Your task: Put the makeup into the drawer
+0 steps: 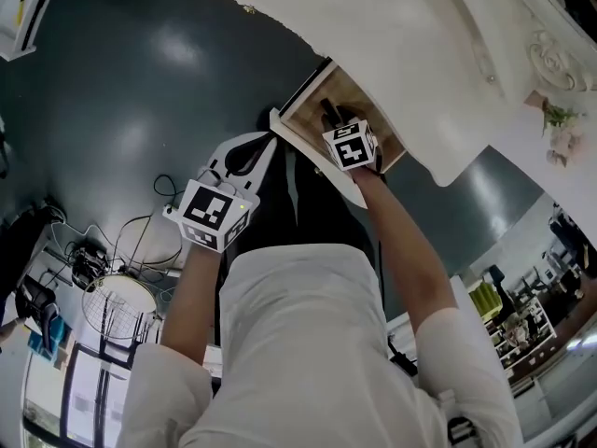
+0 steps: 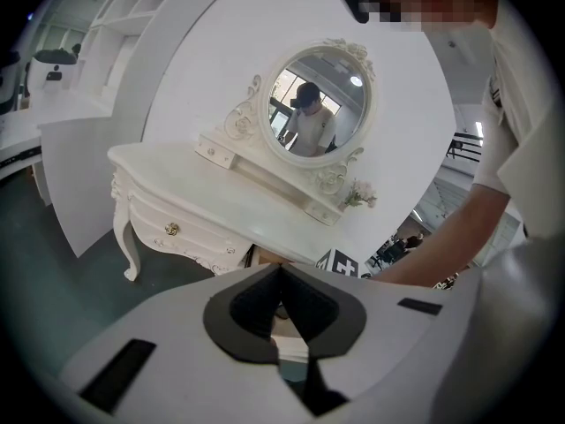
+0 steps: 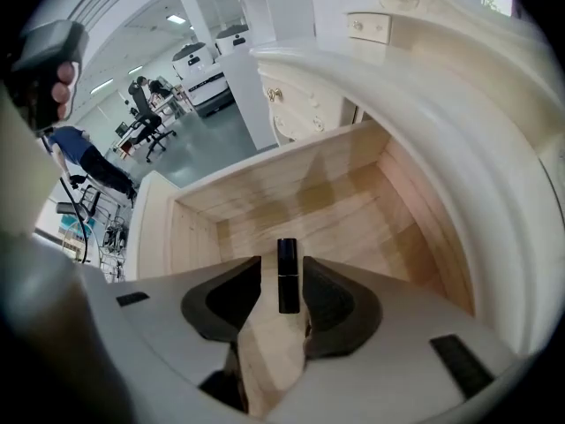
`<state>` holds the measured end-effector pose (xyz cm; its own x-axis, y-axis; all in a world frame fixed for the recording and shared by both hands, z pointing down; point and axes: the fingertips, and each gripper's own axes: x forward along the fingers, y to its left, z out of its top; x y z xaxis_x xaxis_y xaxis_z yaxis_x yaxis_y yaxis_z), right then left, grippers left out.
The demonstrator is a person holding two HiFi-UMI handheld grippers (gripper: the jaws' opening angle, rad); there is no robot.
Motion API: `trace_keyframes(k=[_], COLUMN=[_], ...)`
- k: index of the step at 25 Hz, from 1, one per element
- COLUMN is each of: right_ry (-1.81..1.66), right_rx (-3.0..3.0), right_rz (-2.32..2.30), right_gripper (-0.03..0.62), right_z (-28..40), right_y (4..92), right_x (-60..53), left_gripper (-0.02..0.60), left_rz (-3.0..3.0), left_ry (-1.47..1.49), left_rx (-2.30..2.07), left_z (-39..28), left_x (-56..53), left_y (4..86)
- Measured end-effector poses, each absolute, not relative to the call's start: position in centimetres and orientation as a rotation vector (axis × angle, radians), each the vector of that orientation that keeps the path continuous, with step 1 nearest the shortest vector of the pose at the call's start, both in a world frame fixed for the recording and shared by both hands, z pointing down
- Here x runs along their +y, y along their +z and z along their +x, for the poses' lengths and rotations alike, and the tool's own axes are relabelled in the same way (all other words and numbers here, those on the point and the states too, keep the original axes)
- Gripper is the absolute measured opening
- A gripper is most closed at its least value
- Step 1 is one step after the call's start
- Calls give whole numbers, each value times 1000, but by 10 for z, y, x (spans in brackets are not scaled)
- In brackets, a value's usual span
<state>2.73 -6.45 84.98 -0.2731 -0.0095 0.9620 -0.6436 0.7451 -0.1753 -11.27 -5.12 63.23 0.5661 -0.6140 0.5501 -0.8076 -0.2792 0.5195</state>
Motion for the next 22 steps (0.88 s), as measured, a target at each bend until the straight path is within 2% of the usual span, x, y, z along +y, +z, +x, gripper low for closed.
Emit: trace_keyframes(k=[9, 18, 22], right_ry=[677, 690, 683], right_rx=[-1824, -1903, -1957], right_rz=[726, 929, 1061], right_gripper=[123, 46, 38], right_z=[48, 86, 106], right_y=[788, 705, 667], right_x=[-77, -60, -61], left_gripper=[15, 15, 15], left_rz=[2042, 2154, 2222], left_ry=[253, 304, 352], left_rx=[-1111, -1036, -991], left_z=[-109, -98, -91], left_x=[-42, -17, -15], left_y=[613, 582, 574])
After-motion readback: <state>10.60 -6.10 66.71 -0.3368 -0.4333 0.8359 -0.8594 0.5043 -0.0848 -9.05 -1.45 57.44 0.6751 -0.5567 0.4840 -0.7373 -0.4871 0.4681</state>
